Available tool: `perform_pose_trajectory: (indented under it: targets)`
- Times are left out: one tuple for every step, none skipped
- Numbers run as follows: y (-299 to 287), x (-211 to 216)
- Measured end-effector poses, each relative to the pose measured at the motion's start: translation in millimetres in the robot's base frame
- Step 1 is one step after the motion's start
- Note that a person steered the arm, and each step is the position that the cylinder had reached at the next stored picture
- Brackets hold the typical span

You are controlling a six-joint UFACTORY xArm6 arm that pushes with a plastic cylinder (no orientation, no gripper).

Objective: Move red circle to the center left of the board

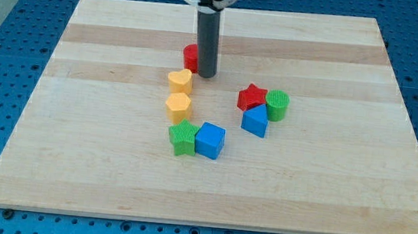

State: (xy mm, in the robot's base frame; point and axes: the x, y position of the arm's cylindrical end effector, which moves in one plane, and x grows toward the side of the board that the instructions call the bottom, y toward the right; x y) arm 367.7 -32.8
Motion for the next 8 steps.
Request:
perform_pose_trajectory:
  targets:
    - [25.0, -18.5]
    - [-5.0, -41.0]
    - [-65.0, -18.9]
    - [-90.9, 18.6]
    - [-125.2, 47.1]
    - [-153.1, 62.3]
    - [-154.2, 66.9]
    - [-139.0, 102.8]
